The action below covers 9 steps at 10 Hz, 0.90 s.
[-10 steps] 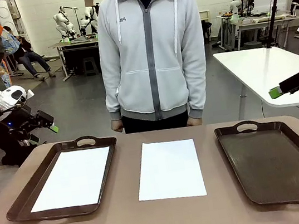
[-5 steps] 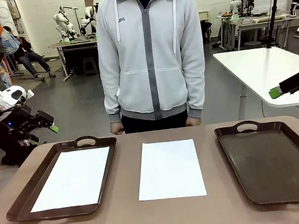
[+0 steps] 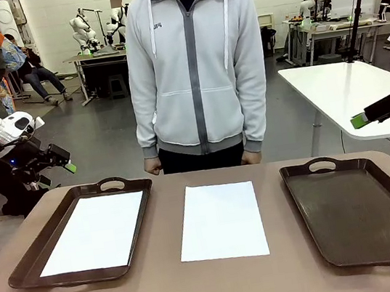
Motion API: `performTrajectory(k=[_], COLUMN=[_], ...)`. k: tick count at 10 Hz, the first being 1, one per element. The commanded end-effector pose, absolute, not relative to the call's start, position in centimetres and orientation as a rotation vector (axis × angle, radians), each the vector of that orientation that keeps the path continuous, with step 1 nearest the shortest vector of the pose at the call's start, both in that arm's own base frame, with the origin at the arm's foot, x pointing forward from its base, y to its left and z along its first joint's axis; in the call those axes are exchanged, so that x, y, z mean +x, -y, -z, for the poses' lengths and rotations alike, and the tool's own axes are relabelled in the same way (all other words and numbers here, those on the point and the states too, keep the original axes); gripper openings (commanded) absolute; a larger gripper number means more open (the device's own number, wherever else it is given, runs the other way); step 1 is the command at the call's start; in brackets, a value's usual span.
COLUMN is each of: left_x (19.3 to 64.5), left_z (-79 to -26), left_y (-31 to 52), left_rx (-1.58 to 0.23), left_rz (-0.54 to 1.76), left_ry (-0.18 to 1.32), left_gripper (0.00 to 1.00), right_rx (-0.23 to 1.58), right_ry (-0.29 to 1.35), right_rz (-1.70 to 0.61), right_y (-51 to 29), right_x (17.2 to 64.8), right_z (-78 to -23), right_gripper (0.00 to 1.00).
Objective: Sort the A4 documents.
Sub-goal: Receive the A4 Paper.
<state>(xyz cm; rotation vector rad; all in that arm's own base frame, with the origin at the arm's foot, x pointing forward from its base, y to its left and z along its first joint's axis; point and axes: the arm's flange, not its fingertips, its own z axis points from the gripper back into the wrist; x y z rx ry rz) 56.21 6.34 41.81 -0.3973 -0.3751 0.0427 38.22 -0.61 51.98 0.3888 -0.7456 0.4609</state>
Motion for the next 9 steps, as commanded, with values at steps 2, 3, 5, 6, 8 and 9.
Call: performTrajectory(k=[2,3,5,6,8,9], left_x=[56.41,56.41,56.41,56.41,56.41,56.21], left_z=[-41.88,-41.88,-41.88,-41.88,-41.88,-41.81], left_y=[-6.38,-6.38,-6.38,-6.38,-6.38,-6.34], left_rx=[-0.388,-0.388,-0.388,-0.388,-0.388,-0.397], left_rz=[-0.033,-0.033,-0.033,-0.033,-0.033,-0.043], left_ry=[0.374,0.374,0.374,0.374,0.374,0.375], left_gripper=[1.0,1.0,1.0,1.0,1.0,1.0], right_rx=[0.405,0.405,0.405,0.405,0.405,0.405], right_ry=[0.747,0.747,0.747,0.747,0.747,0.747], right_rz=[-0.466,-0.466,-0.466,-0.466,-0.466,-0.466], right_y=[0.66,0.66,0.66,0.66,0.66,0.66], right_x=[38.29,38.29,38.29,38.29,38.29,38.29], right_z=[-51.81,-51.81,-51.81,-51.81,-51.81,-51.81], right_gripper=[1.0,1.0,1.0,1.0,1.0,1.0])
